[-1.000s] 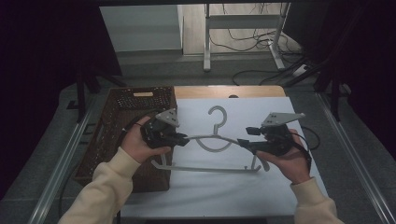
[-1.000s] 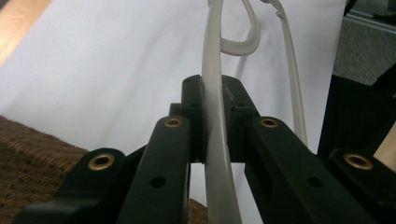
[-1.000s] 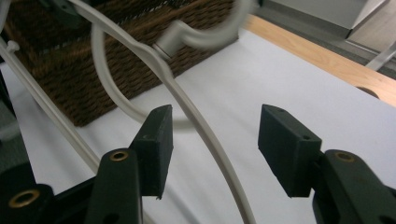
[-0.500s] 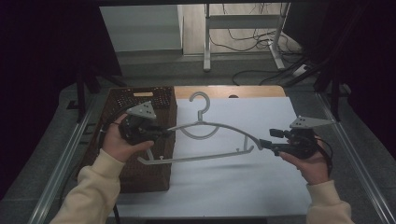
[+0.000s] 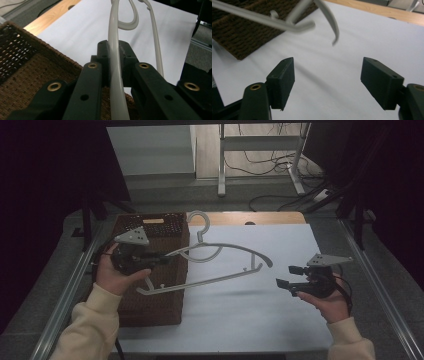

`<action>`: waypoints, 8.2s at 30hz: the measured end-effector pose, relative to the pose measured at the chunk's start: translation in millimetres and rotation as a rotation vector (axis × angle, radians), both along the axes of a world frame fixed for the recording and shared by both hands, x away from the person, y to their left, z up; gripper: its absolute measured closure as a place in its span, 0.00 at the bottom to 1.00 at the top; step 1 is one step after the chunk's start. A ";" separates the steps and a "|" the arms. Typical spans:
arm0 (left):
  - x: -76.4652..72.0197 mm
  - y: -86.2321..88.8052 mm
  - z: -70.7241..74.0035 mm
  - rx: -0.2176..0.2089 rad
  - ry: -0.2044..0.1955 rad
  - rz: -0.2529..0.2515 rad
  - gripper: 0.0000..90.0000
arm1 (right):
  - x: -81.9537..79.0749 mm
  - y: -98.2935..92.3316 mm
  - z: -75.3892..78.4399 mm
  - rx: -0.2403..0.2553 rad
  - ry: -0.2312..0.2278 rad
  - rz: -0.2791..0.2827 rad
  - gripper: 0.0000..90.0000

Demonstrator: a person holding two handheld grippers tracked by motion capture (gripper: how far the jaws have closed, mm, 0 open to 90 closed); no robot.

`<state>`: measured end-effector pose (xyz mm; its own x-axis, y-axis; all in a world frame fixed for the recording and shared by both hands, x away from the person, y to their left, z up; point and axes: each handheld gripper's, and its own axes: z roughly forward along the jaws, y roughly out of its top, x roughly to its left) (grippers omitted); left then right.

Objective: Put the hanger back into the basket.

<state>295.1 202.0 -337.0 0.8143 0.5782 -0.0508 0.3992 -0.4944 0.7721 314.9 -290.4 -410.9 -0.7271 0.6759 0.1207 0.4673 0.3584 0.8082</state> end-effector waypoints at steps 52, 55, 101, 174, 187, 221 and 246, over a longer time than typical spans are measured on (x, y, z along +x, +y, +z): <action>-32.3 80.8 -3.5 -0.163 -0.073 0.221 0.91 | 4.2 -3.0 -40.9 -0.132 0.077 -0.080 0.20; -33.4 86.0 -5.1 -0.169 -0.076 0.236 0.91 | 4.3 -3.0 -41.2 -0.130 0.079 -0.081 0.19; -43.0 153.9 -36.8 -0.244 -0.059 0.469 0.91 | 4.3 0.5 -43.8 -0.162 0.081 -0.062 0.19; -3.7 160.3 -92.1 -0.204 0.044 0.648 0.90 | 5.4 2.9 -48.7 -0.194 0.094 -0.050 0.19; -9.2 146.3 -85.4 -0.156 0.059 0.549 0.38 | 5.0 3.5 -48.3 -0.197 0.095 -0.046 0.19; -42.4 38.7 -85.3 -0.138 0.056 0.233 0.24 | 1.5 -3.8 -41.0 -0.133 0.023 -0.042 0.19; -51.1 27.3 -102.5 -0.083 0.067 0.252 0.23 | -14.6 -13.0 -28.7 -0.092 -0.038 -0.048 0.18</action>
